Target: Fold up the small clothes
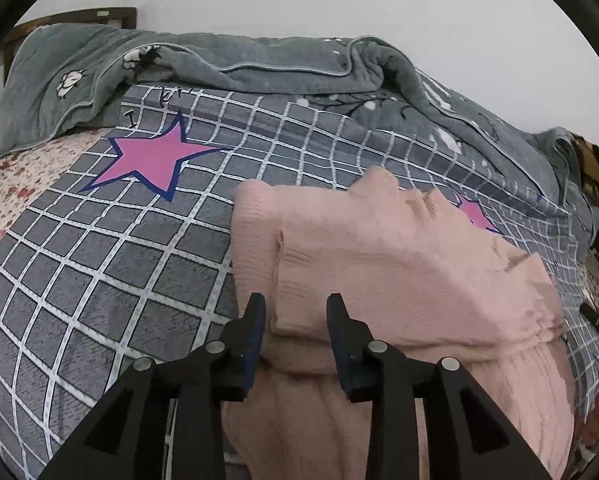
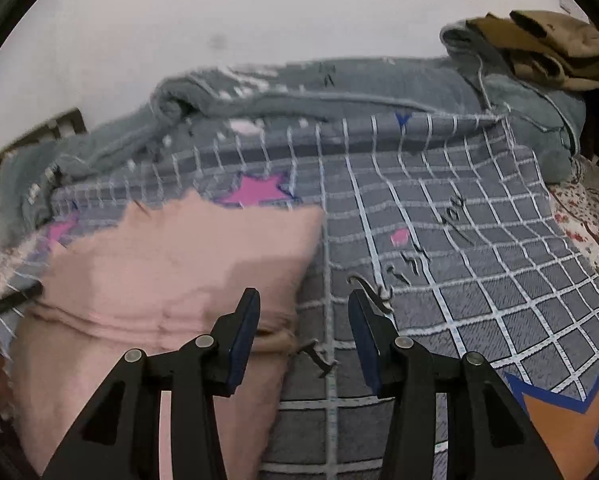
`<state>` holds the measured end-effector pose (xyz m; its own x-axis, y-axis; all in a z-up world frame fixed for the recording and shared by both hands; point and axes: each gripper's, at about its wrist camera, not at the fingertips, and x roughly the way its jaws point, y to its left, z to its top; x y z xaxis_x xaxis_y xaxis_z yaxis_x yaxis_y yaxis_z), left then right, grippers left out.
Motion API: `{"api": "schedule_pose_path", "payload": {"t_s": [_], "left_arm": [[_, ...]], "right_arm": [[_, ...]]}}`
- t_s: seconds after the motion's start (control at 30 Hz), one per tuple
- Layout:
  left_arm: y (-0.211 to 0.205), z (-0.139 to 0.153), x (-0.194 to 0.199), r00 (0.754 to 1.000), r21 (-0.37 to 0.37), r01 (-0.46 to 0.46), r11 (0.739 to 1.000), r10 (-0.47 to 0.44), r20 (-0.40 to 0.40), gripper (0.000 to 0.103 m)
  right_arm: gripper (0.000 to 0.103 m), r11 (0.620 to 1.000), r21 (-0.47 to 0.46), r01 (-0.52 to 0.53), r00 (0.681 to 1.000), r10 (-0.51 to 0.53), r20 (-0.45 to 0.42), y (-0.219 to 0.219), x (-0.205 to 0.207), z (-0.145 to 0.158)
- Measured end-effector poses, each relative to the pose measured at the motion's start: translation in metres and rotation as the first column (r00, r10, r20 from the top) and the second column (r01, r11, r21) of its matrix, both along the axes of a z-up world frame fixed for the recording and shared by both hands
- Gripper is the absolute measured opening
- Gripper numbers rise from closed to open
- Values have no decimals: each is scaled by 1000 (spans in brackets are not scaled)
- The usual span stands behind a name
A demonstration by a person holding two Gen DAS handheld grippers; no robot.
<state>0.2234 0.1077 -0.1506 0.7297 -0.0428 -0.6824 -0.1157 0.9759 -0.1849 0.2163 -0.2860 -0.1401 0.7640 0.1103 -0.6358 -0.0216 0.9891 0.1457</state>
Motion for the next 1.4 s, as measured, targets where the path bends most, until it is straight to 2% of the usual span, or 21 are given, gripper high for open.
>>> {"api": "schedule_pose_path", "payload": {"t_s": [0.17,0.23,0.27,0.3,0.33,0.37,0.43,0.5,0.7,0.87,1.0,1.17,1.4], "left_arm": [[-7,5,-21,999,39,43,998,-44,26,32],[-8,8,-33,998,22,55,998,-56,39,32],[-7,10,-38,997,5,60,998,-60,48,36],[-7,11,-44,996,-15,64,998,-63,58,42],[-7,14,-51,995,-34,70,997,-67,74,66],[-7,16,-59,993,-47,74,996,-69,96,83],[-10,19,-85,983,-48,87,995,-78,164,84],[-12,17,-107,981,-38,97,995,-90,169,84],[-7,-3,-156,993,-108,76,991,-65,104,82],[-11,-18,-193,995,-71,70,995,-64,75,82],[-11,-23,-205,995,-88,79,993,-73,66,78],[-17,-35,-202,995,-86,99,991,-97,24,59],[-20,-49,-196,993,-92,118,989,-120,-12,48]], "right_arm": [[51,1000,0,4,994,-4,105,13,-23,23],[51,999,-45,5,994,0,107,19,-39,24],[51,998,-60,18,994,-11,111,19,-47,24],[51,996,-79,34,993,-25,112,20,-58,23],[51,995,-89,35,995,-27,93,20,-69,22],[51,996,-88,30,997,-23,75,18,-76,21],[51,998,-69,9,1000,-7,24,14,-96,18],[51,998,-56,-5,1000,5,-8,11,-116,14],[48,999,-26,-31,996,29,-88,3,-168,-1],[42,999,13,-50,992,51,-116,0,-200,-20],[39,996,45,-82,986,88,-142,5,-213,-32],[39,994,54,-99,981,107,-160,13,-215,-42],[36,993,36,-116,976,121,-183,22,-212,-54]]}}
